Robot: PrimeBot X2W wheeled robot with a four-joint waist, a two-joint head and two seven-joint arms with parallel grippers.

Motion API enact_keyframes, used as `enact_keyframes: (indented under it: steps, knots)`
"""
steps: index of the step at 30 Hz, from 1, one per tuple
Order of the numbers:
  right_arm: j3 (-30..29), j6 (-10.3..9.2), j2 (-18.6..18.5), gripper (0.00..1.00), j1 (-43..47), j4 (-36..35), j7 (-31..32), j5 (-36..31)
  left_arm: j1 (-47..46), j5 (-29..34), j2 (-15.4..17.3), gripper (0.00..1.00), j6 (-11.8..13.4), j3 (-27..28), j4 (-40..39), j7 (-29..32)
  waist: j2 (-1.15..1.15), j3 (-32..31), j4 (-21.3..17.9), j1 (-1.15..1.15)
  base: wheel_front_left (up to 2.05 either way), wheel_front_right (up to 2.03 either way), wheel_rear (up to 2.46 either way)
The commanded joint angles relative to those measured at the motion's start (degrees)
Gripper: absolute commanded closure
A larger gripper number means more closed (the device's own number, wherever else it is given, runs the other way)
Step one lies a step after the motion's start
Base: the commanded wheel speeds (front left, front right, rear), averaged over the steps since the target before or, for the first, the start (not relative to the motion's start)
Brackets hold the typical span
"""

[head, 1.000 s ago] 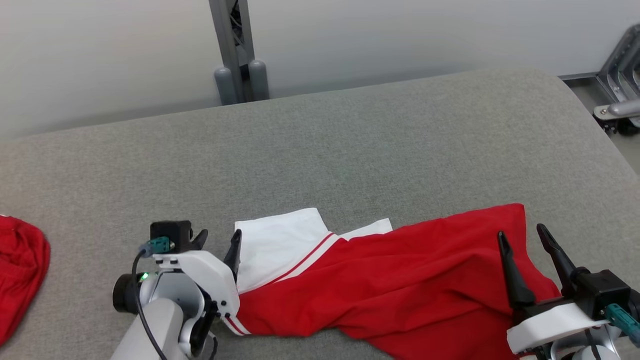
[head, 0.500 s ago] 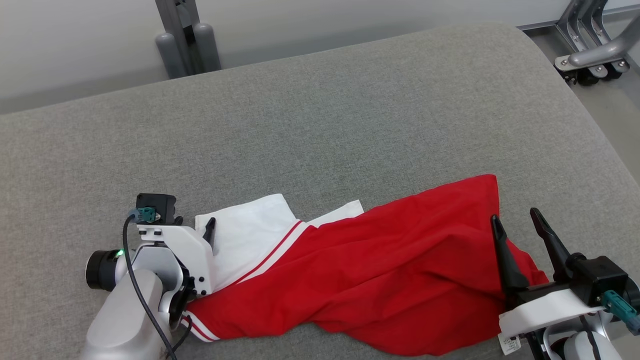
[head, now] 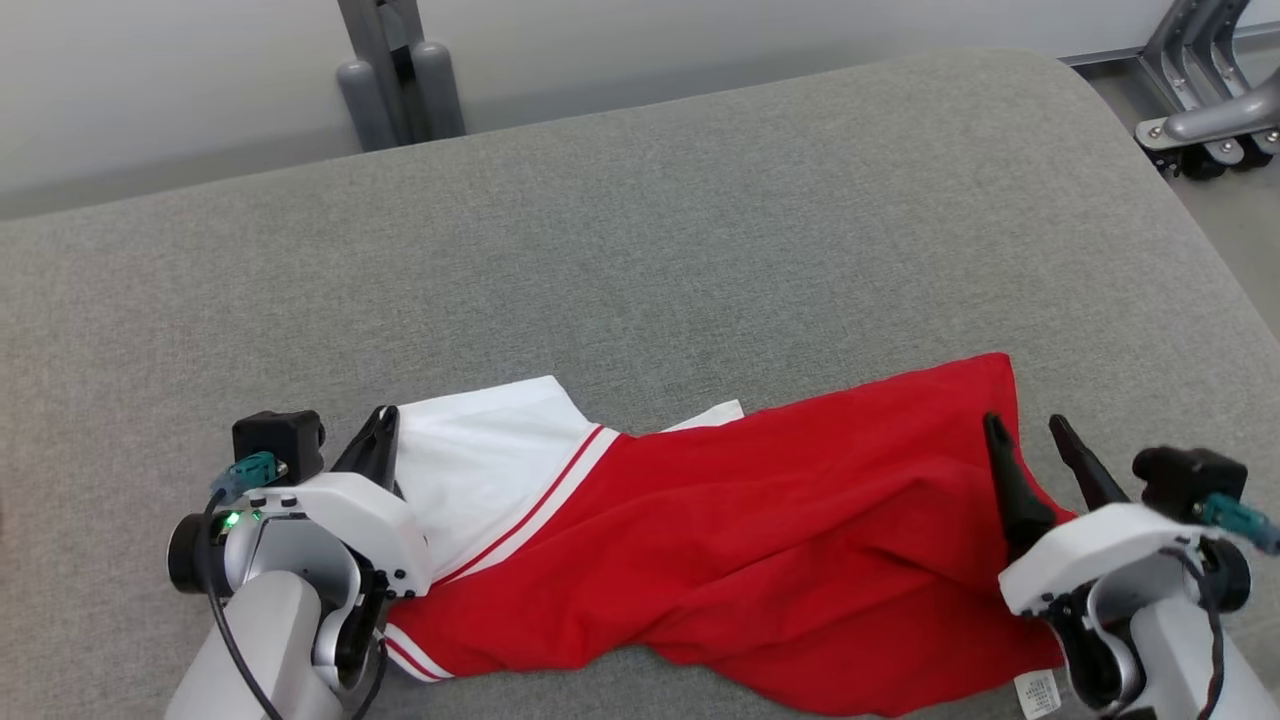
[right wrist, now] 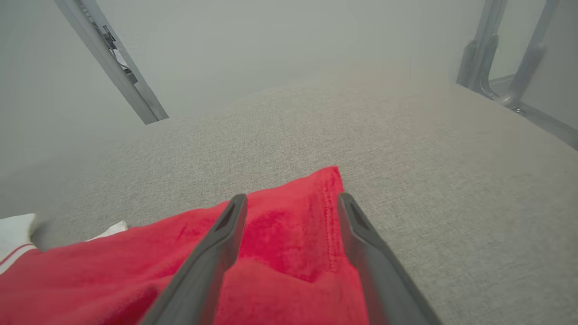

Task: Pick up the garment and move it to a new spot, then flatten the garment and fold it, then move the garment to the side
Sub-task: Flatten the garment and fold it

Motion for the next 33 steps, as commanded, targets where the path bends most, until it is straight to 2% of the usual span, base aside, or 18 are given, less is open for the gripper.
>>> enact_keyframes:
  steps: [1, 6, 10, 13, 22, 24, 26, 28, 29, 30, 32, 33]
  knots:
    - [0.16, -0.01, -1.21, 0.0, -2.38, 1.41, 2.2, 2.41, 1.48, -0.43, 0.52, 1.0, 0.46, 0.36, -1.98, -0.07, 0.0, 0.45, 0.71, 0.0, 0.0, 0.0, 0.0]
    - [0.66, 0.0, -5.26, 0.0, -9.11, 6.73, 10.36, 6.73, 4.33, -1.06, 0.7, 1.0, 1.58, 0.47, -9.36, 1.11, 0.0, 1.85, 2.84, 0.0, 0.0, 0.0, 0.0]
    - [1.77, 0.0, -7.59, 0.0, -13.7, 10.79, 15.81, 6.56, 6.22, -2.12, 0.58, 1.0, 2.24, 1.25, -14.04, 0.82, 0.0, 3.02, 3.91, 0.0, 0.0, 0.0, 0.0]
    - [2.6, 0.0, -8.02, 0.0, -16.55, 13.75, 18.56, 5.81, 7.43, -2.27, 0.51, 1.0, 2.72, 1.24, -16.57, 0.86, 0.0, 3.67, 4.44, 0.0, 0.0, 0.0, 0.0]
    - [4.71, -0.01, -7.96, 0.0, -22.36, 21.11, 20.84, 3.93, 9.31, -2.49, 0.9, 1.0, 3.45, 0.27, -20.65, 2.69, 0.0, 4.76, 5.17, 0.0, 0.0, 0.0, 0.0]
    - [5.01, -0.01, -7.81, 0.04, -23.31, 22.38, 20.46, 3.63, 9.58, -2.54, 0.97, 1.0, 3.5, 0.07, -21.07, 3.07, 0.0, 4.8, 5.34, 0.0, 0.0, 0.0, 0.0]
    - [5.33, -0.01, -7.78, 0.15, -24.07, 23.72, 20.28, 3.31, 9.73, -2.59, 1.04, 1.0, 3.49, -0.14, -21.4, 3.39, 0.0, 4.81, 5.53, 0.0, 0.0, 0.0, 0.0]
    - [5.51, -0.01, -7.87, 0.56, -24.97, 24.97, 19.77, 3.43, 9.69, -2.6, 1.11, 1.0, 3.52, -0.38, -21.69, 3.77, 0.0, 4.88, 5.68, 0.0, 0.0, 0.0, 0.0]
    - [5.68, -0.01, -7.69, 0.66, -25.21, 25.66, 19.91, 3.71, 9.68, -2.66, 1.21, 1.0, 3.36, -0.58, -21.73, 4.14, 0.0, 4.95, 5.74, 0.0, 0.0, 0.0, 0.0]
    - [5.68, -0.01, -7.69, 0.66, -25.21, 25.66, 19.91, 3.71, 9.68, -2.66, 1.21, 1.0, 3.36, -0.58, -21.73, 4.14, 0.0, 4.95, 5.74, 0.0, 0.0, 0.0, 0.0]
    - [5.96, -0.01, -7.58, 1.0, -25.93, 26.94, 19.49, 4.08, 9.53, -2.69, 1.39, 1.0, 3.24, -0.71, -22.03, 4.36, 0.0, 5.04, 5.85, 0.0, 0.0, 0.0, 0.0]
    - [5.95, -0.01, -7.8, 1.0, -26.34, 27.46, 18.82, 4.03, 9.53, -2.67, 1.5, 1.0, 3.2, -0.77, -22.1, 4.48, 0.0, 5.05, 5.91, 0.0, 0.0, 0.0, 0.0]
